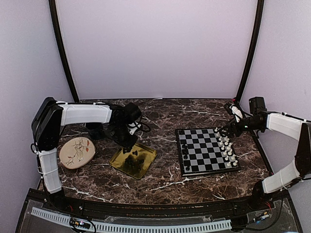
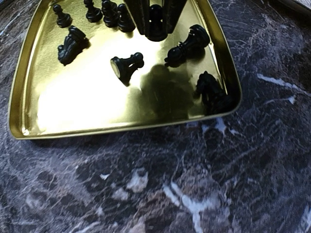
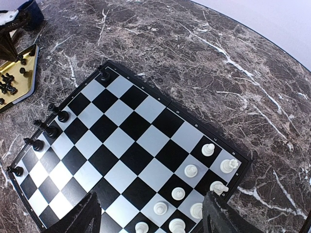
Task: Set up the chess pieces on the board
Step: Pick up the pawn from the storage box, then place the pawn on a7.
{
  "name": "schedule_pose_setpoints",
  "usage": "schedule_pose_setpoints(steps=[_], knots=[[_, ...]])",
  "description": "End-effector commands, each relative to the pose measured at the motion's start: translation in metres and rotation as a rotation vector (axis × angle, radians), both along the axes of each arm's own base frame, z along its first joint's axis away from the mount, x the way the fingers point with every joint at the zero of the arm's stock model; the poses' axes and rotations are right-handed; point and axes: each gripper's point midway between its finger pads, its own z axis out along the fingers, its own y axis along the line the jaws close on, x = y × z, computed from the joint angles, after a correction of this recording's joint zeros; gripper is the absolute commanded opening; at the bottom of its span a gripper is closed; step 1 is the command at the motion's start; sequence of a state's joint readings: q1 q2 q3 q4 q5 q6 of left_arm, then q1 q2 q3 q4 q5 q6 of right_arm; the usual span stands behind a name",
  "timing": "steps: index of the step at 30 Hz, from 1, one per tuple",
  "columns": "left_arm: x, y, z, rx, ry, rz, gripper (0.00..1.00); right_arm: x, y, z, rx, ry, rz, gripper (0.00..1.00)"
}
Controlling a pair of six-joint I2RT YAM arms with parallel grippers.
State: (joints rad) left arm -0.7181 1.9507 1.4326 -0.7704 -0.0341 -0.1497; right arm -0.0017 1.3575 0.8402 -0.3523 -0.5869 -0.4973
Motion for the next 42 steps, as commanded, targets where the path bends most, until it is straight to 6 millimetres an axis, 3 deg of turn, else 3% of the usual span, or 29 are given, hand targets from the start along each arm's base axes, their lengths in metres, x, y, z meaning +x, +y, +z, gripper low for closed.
schedule_pose_setpoints(steps=[1, 7, 13, 20, 25, 32, 42], knots=[[0.002, -0.030, 0.040, -0.069, -0.058, -0.095, 0.02, 0.007, 0.002, 0.012, -0.004, -0.044, 0.011, 0.71], [-0.007, -0.090, 0.062, -0.170, -0.098, -0.238, 0.02, 0.006, 0.002, 0.014, -0.005, -0.050, 0.009, 0.71], [-0.054, -0.172, 0.082, -0.340, -0.119, -0.495, 0.00, 0.006, 0.002, 0.015, -0.003, -0.054, 0.011, 0.71], [-0.086, -0.230, 0.080, -0.446, -0.095, -0.625, 0.00, 0.005, 0.003, 0.018, 0.001, -0.061, 0.015, 0.72], [-0.096, -0.258, 0.068, -0.458, -0.089, -0.676, 0.00, 0.004, 0.003, 0.021, 0.002, -0.069, 0.017, 0.71], [-0.105, -0.284, 0.055, -0.444, -0.103, -0.735, 0.00, 0.003, 0.004, 0.023, 0.006, -0.075, 0.019, 0.72], [-0.109, -0.298, 0.029, -0.393, -0.099, -0.775, 0.01, 0.003, 0.003, 0.023, 0.004, -0.077, 0.019, 0.71]])
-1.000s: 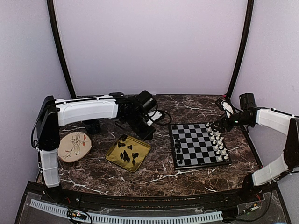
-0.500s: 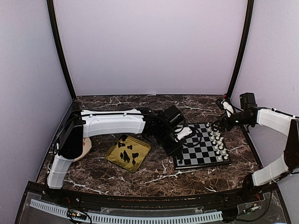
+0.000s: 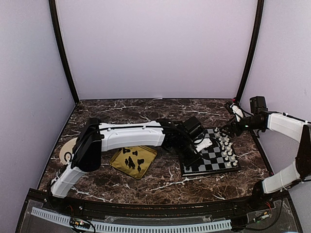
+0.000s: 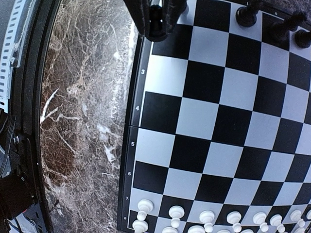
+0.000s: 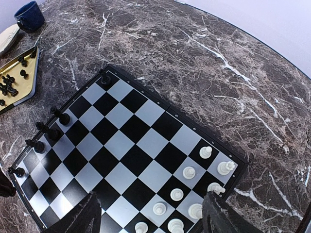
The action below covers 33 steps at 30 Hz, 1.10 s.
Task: Set up the chess pieces on the board
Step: Place the pawn on a7.
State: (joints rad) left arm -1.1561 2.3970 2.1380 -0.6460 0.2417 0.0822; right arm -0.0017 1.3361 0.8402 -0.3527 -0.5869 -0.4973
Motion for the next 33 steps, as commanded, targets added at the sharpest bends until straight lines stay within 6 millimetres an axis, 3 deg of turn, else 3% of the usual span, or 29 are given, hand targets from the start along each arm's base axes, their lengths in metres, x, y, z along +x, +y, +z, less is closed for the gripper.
schedule_pose_setpoints(steps=[1, 17, 28, 33], knots=[[-0.003, 0.001, -0.009, 0.045, -0.023, -0.023, 0.01, 0.004, 0.004, 0.017, 0.004, -0.056, 0.020, 0.71], [0.004, 0.001, -0.028, 0.090, -0.054, 0.011, 0.01, 0.004, 0.002, 0.013, -0.003, -0.048, 0.015, 0.72], [0.002, 0.000, -0.028, 0.089, -0.044, 0.004, 0.08, 0.004, 0.002, 0.013, -0.005, -0.048, 0.016, 0.72], [0.002, -0.002, -0.025, 0.079, -0.040, 0.005, 0.19, 0.004, 0.003, 0.013, -0.005, -0.048, 0.018, 0.72]])
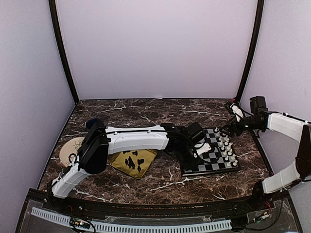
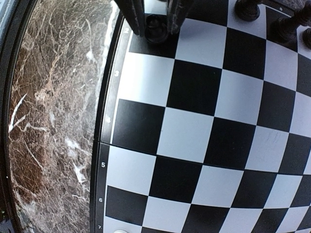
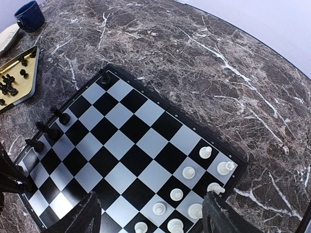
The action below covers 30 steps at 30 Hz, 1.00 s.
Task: Set up the chess pieces on the board
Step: Place the pawn on a7, then pick up the pawn from the storage box.
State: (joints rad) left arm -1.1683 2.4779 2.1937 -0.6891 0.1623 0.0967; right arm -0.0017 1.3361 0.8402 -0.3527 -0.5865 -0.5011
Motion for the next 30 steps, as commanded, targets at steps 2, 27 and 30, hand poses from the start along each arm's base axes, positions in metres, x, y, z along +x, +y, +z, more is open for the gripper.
schedule_pose_setpoints(steps=[2, 27, 30], knots=[[-0.001, -0.005, 0.012, -0.015, -0.007, 0.002, 0.24, 0.004, 0.002, 0.013, -0.003, -0.047, 0.014, 0.72], [0.050, 0.152, 0.073, 0.106, -0.163, 0.355, 0.36, 0.002, 0.007, 0.017, 0.018, -0.052, 0.036, 0.71], [0.063, 0.195, 0.066, 0.139, -0.122, 0.468, 0.37, 0.002, 0.008, 0.015, 0.021, -0.045, 0.042, 0.71]])
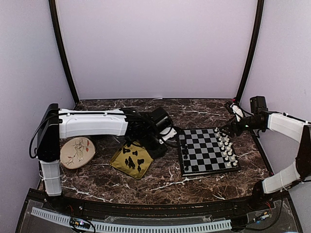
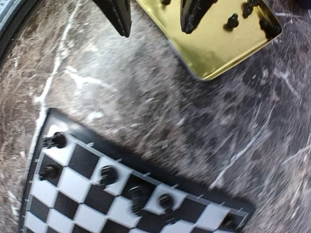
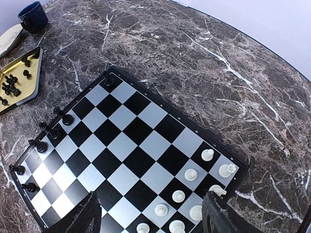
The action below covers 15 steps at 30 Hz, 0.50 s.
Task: Set up the chess pieces on the board
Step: Pick up the pawn from the storage box.
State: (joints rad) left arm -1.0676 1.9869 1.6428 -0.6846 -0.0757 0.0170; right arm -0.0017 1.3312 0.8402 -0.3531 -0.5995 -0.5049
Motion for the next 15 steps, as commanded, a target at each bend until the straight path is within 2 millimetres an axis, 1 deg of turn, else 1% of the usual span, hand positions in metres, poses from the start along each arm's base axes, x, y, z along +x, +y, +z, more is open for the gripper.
schedule_pose_setpoints(steps=[1, 5, 8, 9, 12, 14, 15], knots=[[0.031, 0.065, 0.007, 0.008, 0.008, 0.223, 0.37, 0.003, 0.007, 0.013, 0.014, -0.037, 0.034, 0.71], [0.042, 0.118, -0.006, 0.064, 0.039, 0.355, 0.35, -0.001, 0.018, 0.021, 0.034, -0.043, 0.071, 0.70], [0.053, 0.148, -0.006, 0.058, 0.040, 0.433, 0.34, -0.002, 0.037, 0.031, 0.002, -0.057, 0.121, 0.68], [0.058, 0.157, -0.005, 0.046, 0.040, 0.458, 0.35, -0.003, 0.046, 0.035, -0.005, -0.062, 0.147, 0.67], [0.076, 0.180, 0.007, -0.014, 0.029, 0.528, 0.37, -0.011, 0.087, 0.046, -0.032, -0.054, 0.270, 0.63], [0.090, 0.192, 0.017, -0.058, 0.015, 0.565, 0.38, -0.016, 0.115, 0.050, -0.086, -0.039, 0.354, 0.60], [0.100, 0.202, 0.021, -0.080, 0.009, 0.597, 0.39, -0.018, 0.129, 0.046, -0.115, -0.015, 0.397, 0.59]])
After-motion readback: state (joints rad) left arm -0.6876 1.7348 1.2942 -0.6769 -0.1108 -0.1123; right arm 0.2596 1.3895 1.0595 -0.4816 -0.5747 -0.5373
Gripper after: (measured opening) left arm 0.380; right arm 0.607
